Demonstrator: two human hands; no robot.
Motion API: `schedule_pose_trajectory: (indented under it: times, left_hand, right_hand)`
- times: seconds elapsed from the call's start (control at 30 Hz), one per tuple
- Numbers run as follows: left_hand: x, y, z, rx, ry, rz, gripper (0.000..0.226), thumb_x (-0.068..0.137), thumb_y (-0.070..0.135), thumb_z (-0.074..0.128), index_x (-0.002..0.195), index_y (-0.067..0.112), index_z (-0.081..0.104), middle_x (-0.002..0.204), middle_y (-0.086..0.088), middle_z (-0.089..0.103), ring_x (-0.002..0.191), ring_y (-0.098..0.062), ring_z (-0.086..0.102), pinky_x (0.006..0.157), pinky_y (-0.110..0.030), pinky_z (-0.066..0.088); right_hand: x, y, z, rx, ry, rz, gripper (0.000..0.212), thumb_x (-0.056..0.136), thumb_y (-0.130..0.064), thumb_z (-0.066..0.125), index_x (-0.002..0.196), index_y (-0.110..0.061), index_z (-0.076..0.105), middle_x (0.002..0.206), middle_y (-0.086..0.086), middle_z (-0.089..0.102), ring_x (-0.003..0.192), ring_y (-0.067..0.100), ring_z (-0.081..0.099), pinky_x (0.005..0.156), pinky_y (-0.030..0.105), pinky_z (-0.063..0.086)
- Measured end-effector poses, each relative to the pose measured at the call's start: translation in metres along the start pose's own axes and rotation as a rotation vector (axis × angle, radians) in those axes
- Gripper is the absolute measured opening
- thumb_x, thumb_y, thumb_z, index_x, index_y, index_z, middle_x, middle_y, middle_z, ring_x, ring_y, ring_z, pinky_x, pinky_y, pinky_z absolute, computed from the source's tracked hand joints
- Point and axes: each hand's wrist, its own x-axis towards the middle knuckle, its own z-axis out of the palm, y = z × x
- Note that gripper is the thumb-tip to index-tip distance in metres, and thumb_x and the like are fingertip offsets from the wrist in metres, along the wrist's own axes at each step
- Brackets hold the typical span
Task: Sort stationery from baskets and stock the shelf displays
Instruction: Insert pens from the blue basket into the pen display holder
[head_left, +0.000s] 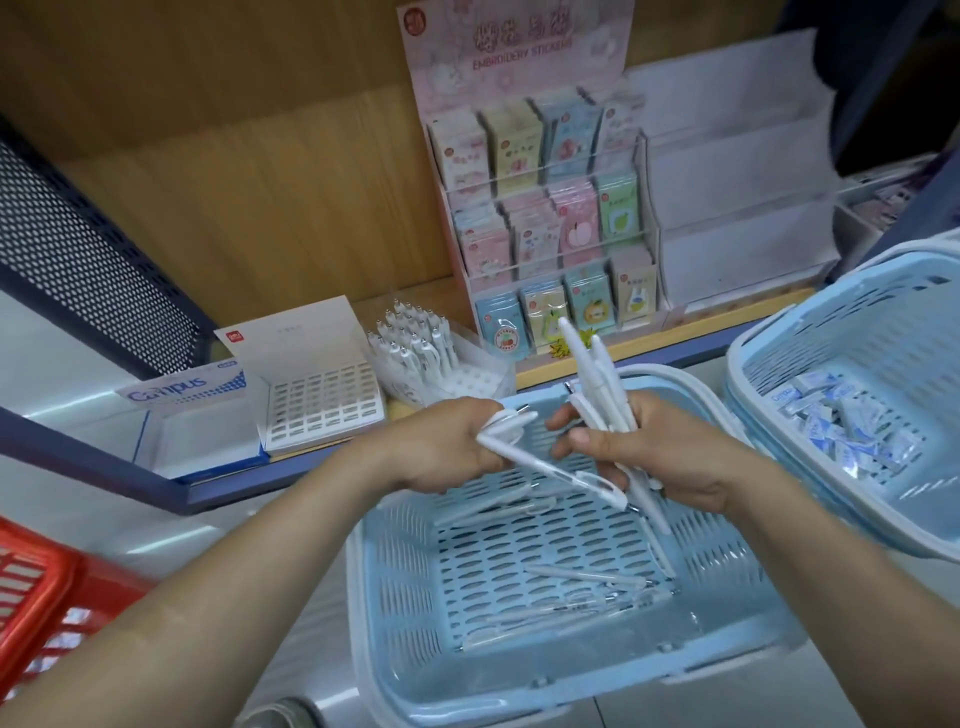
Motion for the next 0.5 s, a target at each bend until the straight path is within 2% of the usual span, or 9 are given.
schedule_pose_trajectory:
  times: [0.07, 0.17, 0.23, 0.3, 0.4, 0.5]
  left_hand:
    - [0.003, 0.003, 0.006, 0.018, 0.033, 0.005, 0.009, 0.094, 0.022, 0.059, 0.088, 0.017, 0.055, 0.064, 0.008, 0.049, 0.046, 0.0, 0.043, 0.044, -0.015, 0.038]
    - [0.009, 0.006, 0.012, -0.031, 0.085, -0.02, 0.01, 0.094, 0.023, 0.057, 0.094, 0.013, 0.06, 0.063, 0.007, 0.051, 0.052, -0.007, 0.046, 0.048, -0.02, 0.041]
    - [0.013, 0.003, 0.013, -0.084, 0.145, -0.054, 0.011, 0.092, 0.022, 0.058, 0.099, 0.014, 0.06, 0.066, 0.002, 0.053, 0.055, -0.014, 0.049, 0.054, -0.028, 0.047]
    - [0.017, 0.0, 0.01, -0.113, 0.285, -0.043, 0.01, 0.09, 0.024, 0.059, 0.096, 0.016, 0.059, 0.072, -0.002, 0.055, 0.06, -0.02, 0.051, 0.06, -0.037, 0.049]
    - [0.017, -0.005, 0.0, 0.172, 0.538, -0.067, 0.017, 0.091, 0.032, 0.06, 0.087, 0.018, 0.052, 0.078, 0.0, 0.055, 0.072, -0.022, 0.052, 0.06, -0.037, 0.036]
    - [0.015, -0.013, -0.001, 0.343, 0.558, -0.089, 0.026, 0.094, 0.038, 0.054, 0.075, 0.021, 0.047, 0.07, 0.001, 0.049, 0.072, -0.024, 0.052, 0.06, -0.033, 0.028]
  right_hand:
    - [0.003, 0.001, 0.01, -0.056, -0.036, -0.006, 0.032, 0.069, -0.023, 0.078, 0.099, -0.015, 0.073, 0.089, 0.018, 0.07, 0.066, 0.027, 0.053, 0.061, 0.031, 0.05]
    - [0.007, 0.004, 0.02, -0.07, -0.014, 0.004, 0.028, 0.061, -0.018, 0.083, 0.088, -0.017, 0.075, 0.083, 0.02, 0.071, 0.077, 0.028, 0.065, 0.076, 0.041, 0.053]
    - [0.007, 0.006, 0.022, -0.046, 0.007, 0.014, 0.027, 0.06, -0.013, 0.082, 0.085, -0.01, 0.073, 0.071, 0.011, 0.068, 0.066, 0.019, 0.064, 0.065, 0.031, 0.053]
    - [0.006, 0.008, 0.021, 0.081, 0.036, 0.039, 0.027, 0.062, -0.01, 0.079, 0.087, -0.002, 0.071, 0.067, 0.006, 0.065, 0.053, 0.011, 0.057, 0.052, 0.021, 0.048]
    - [0.007, 0.008, 0.013, 0.337, 0.103, 0.045, 0.026, 0.069, -0.01, 0.073, 0.09, 0.0, 0.064, 0.07, 0.01, 0.06, 0.044, 0.009, 0.046, 0.049, 0.023, 0.048]
    - [0.009, 0.003, 0.011, 0.492, 0.119, 0.004, 0.014, 0.075, -0.013, 0.07, 0.082, -0.008, 0.059, 0.068, 0.008, 0.054, 0.046, 0.01, 0.043, 0.047, 0.023, 0.043]
